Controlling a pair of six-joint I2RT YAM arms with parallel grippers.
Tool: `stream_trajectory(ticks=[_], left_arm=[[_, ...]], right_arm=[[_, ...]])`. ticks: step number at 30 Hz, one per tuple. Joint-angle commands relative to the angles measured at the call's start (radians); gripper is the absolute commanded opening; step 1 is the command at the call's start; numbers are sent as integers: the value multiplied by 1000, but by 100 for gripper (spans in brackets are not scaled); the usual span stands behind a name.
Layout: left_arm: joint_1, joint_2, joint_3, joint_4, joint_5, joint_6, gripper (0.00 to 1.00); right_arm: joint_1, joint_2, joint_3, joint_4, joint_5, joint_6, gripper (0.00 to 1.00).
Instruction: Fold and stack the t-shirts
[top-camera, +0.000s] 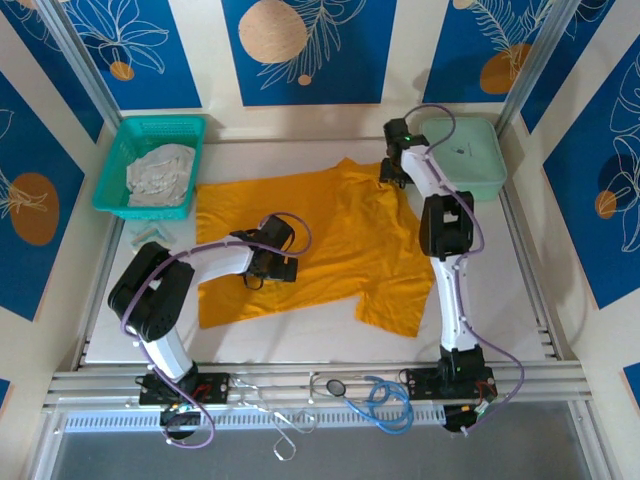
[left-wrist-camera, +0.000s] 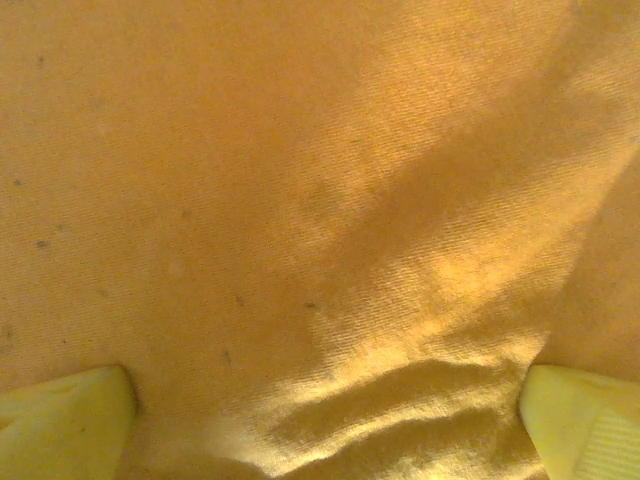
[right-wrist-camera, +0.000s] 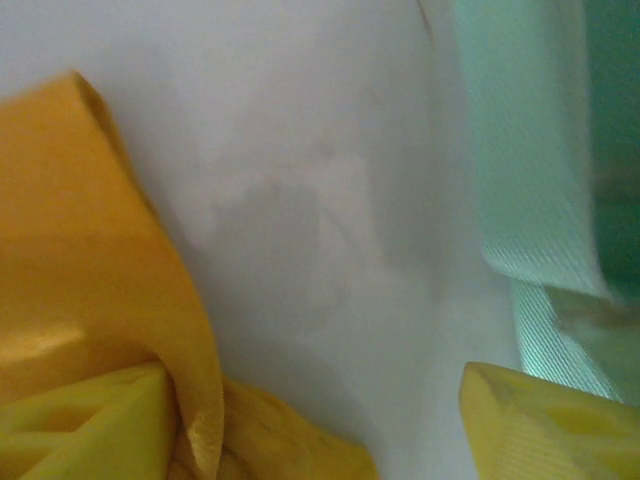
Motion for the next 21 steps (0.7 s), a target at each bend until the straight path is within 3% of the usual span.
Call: stream_trajectory(ticks=[1, 7, 15, 17, 21], left_arm=[[-2, 41, -61, -87, -27, 17, 100], [-2, 15, -63, -88, -33, 24, 100], [-2, -30, -41, -94, -24, 26, 100], [-2, -46, -40, -94, -17, 21, 100], [-2, -75, -42, -87, -3, 8, 100]], right_arm=[[18, -217, -183, 79, -35, 58, 74], [87, -508, -563, 170, -25, 118, 70], [145, -715, -884, 181, -34, 199, 64], [136, -755, -961, 178, -46, 233, 53], [76, -779, -1091, 232, -135, 282, 21]])
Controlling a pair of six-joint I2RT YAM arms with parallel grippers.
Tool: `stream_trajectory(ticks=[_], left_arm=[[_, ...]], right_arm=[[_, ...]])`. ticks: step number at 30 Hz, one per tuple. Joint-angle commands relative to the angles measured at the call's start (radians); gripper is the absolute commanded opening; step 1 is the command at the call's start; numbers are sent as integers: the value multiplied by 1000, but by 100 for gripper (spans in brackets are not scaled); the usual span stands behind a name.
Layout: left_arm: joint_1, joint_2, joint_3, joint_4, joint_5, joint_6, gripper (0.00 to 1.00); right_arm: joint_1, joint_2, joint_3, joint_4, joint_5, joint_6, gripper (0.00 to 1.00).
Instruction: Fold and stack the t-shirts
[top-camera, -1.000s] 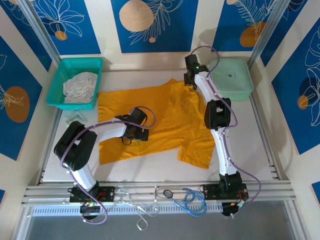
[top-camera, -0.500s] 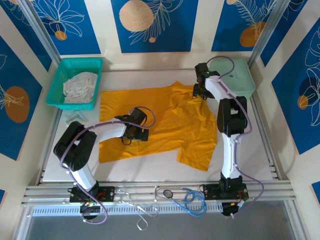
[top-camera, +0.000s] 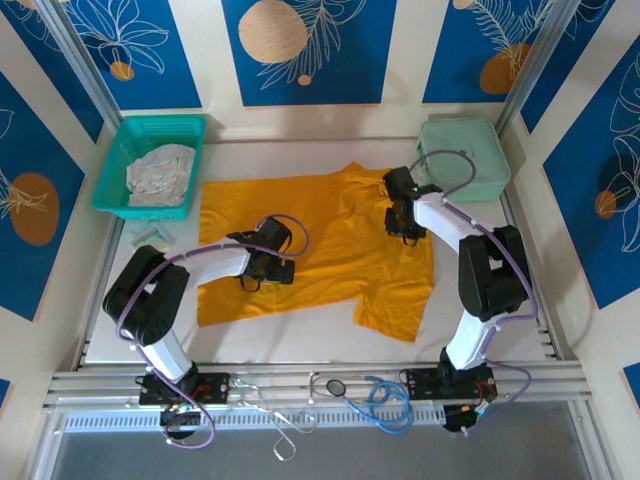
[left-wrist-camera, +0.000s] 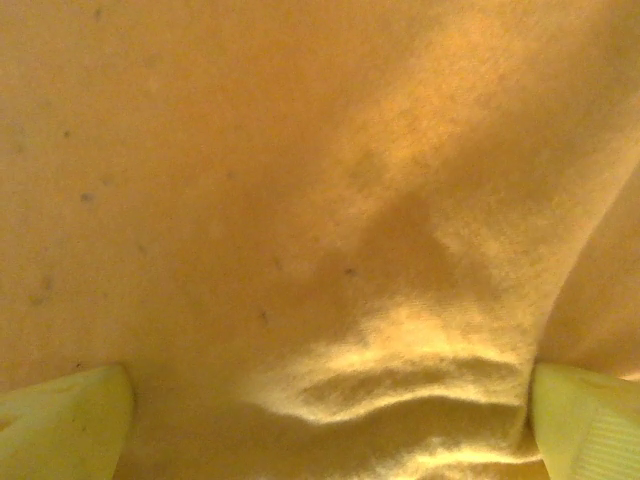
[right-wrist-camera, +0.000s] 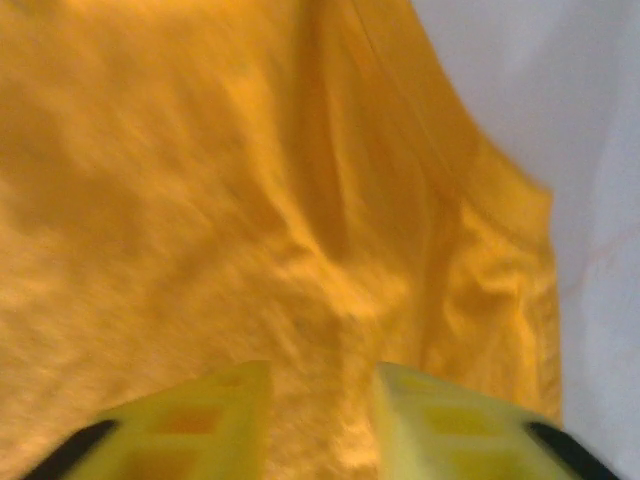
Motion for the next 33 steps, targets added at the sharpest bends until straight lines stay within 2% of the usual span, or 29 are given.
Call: stream_trajectory(ticks=[1, 3, 5, 14, 23, 25, 28, 33], left_arm=[[-2, -32, -14, -56, 5, 6, 100], [-2, -33, -8, -59, 6, 5, 100], [-2, -34, -7, -59, 4, 1, 99], [1, -12, -25, -32, 14, -10, 99], [1, 33, -22, 1, 51, -21, 100], [1, 28, -21, 1, 57, -20, 99], [1, 9, -13, -17, 58, -13, 100], [-2, -40, 10, -73, 41, 1, 100]], right_arm=[[-66, -31, -72, 55, -110, 70, 14], [-102, -21, -102, 87, -152, 86, 5], [-130, -6, -122, 104, -163, 99, 0], [-225, 14, -189, 54, -208, 188, 0], [-267, -192, -379, 7, -226, 199, 0], [-276, -249, -413, 15, -269, 200, 0], [-276, -293, -386, -21, -276, 190, 0], [-259, -309, -233, -77, -317, 140, 1]])
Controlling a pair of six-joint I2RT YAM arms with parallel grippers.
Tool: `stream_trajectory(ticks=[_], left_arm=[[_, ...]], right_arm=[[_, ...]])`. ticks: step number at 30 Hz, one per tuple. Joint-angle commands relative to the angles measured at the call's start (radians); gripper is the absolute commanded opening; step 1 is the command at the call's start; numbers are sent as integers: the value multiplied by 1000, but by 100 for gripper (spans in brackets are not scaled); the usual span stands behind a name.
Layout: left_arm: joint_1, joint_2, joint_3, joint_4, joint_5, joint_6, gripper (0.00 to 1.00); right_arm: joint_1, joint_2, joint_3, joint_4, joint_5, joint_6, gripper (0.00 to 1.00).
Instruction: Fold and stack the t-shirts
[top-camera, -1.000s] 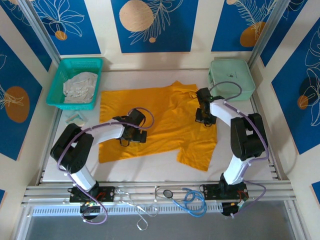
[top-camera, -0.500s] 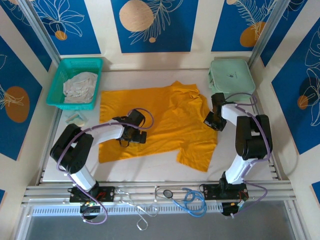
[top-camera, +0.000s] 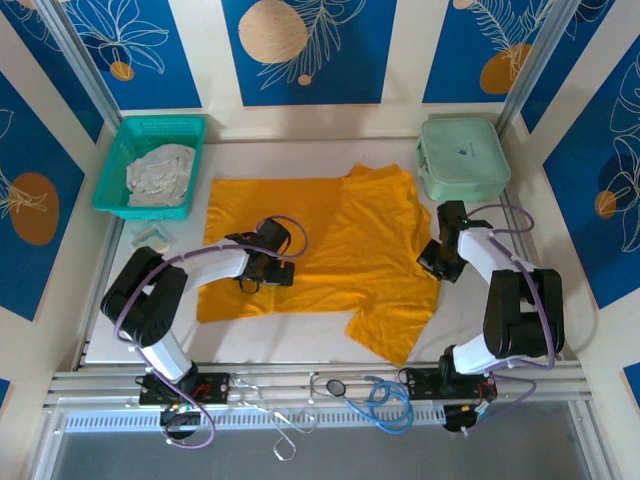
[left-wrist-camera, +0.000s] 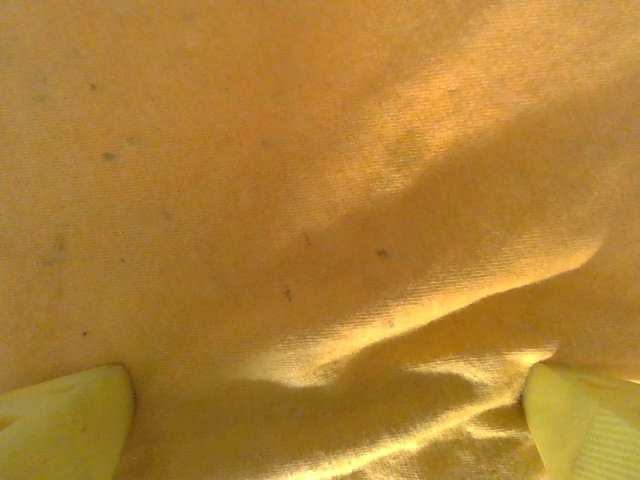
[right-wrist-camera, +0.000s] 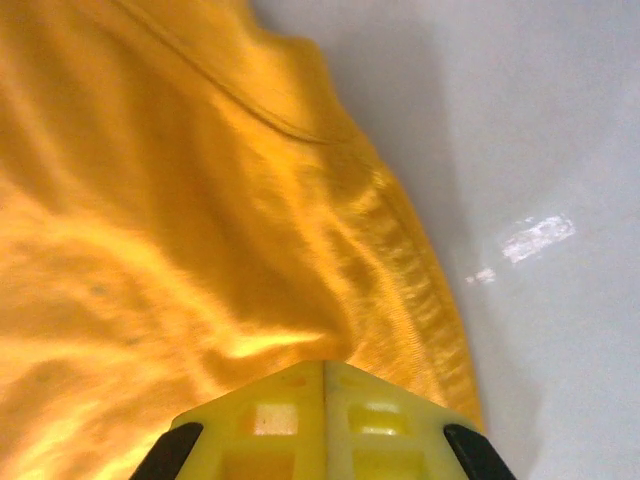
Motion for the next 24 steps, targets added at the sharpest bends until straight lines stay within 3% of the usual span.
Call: stream_trajectory(ticks=[1, 4, 11, 14, 18, 22, 24], left_arm=[[-3, -42, 28, -77, 11, 11, 100], [-3, -62, 63, -108, 10, 28, 100], [-4, -55, 138, -117, 26, 42, 100], [-4, -36, 157, -109, 35, 44, 100], [-4, 0, 169, -104, 37, 44, 100], [-4, 27, 160, -98, 41, 41, 99], [-4, 34, 150, -90, 41, 38, 100]], right_arm=[[17, -11, 145, -35, -69, -48, 4], [38, 102, 336, -72, -95, -103, 7], [99, 505, 836, -125, -91, -262, 4], [99, 679, 1034, -149, -98, -304, 15], [99, 896, 1305, -226, -77, -336, 38], [103, 1086, 1560, -361, -81, -338, 43], [112, 1132, 1602, -387, -85, -332, 43]])
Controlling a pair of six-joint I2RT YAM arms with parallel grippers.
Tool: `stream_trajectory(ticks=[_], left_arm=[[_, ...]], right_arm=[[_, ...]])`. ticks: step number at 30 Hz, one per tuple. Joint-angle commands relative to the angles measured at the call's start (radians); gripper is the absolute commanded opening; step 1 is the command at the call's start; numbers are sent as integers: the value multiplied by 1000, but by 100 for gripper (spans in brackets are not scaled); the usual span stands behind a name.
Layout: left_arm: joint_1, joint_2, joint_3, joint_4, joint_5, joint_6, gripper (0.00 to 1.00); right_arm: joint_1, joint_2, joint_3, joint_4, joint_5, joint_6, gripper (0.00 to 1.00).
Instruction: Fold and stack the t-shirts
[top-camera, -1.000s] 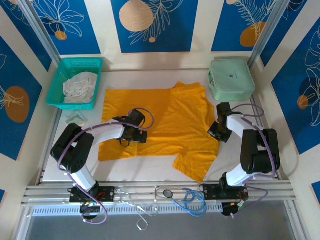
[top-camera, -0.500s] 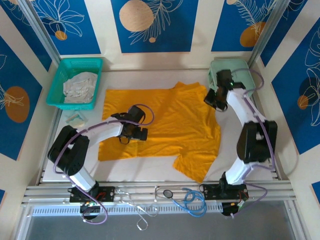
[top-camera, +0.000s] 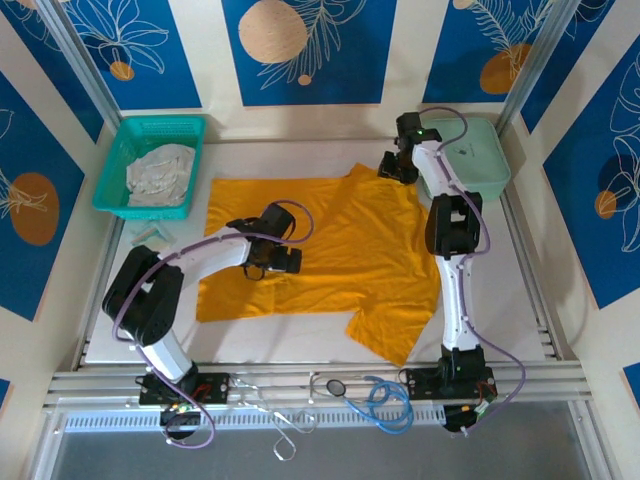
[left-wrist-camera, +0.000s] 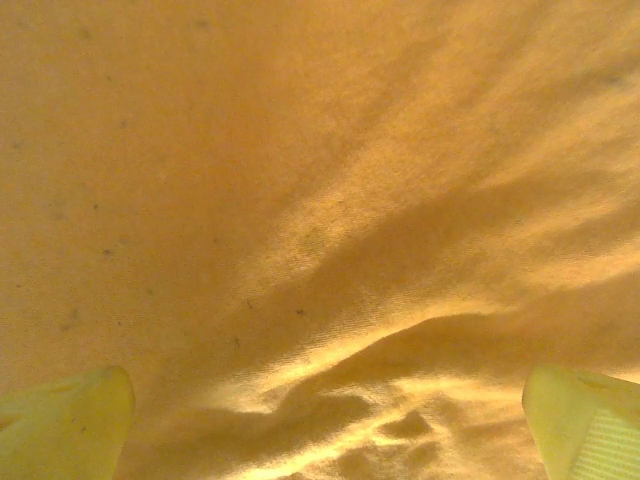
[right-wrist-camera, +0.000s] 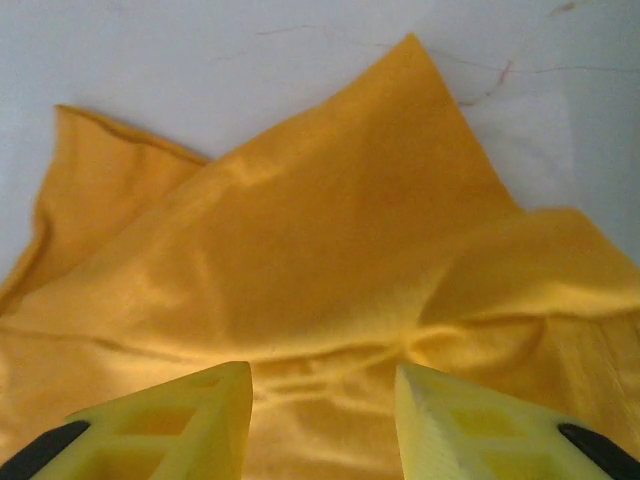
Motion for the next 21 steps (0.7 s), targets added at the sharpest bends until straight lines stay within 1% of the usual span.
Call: stream_trajectory(ticks=[1, 3, 4, 5, 9, 10, 12, 16, 21], left_arm=[[-3, 19, -2, -4, 13, 5, 99], [-3, 27, -7, 1, 18, 2, 100], [-3, 31, -9, 2, 18, 0, 100], [-3, 35, -10, 4, 18, 1, 100], [-3, 38, -20, 5, 9, 0, 100], [-3, 36, -24, 7, 7, 0, 100], [-2, 35, -33, 10, 4, -1, 99], [-3, 33, -45, 15, 3, -5, 100], [-2, 31, -55, 25, 2, -9, 100]], right_arm=[[14, 44, 61, -131, -15, -15, 44], [21, 45, 26, -111, -22, -4, 44], [25, 48, 12, -106, -24, 4, 42], [26, 50, 4, -106, -29, 10, 37], [27, 54, -12, -126, -53, 22, 6], [29, 48, -21, -129, -58, 22, 0], [31, 18, -57, -117, -62, 22, 0], [47, -112, -175, -59, -60, 24, 0], [95, -272, -362, -12, 12, 65, 0]])
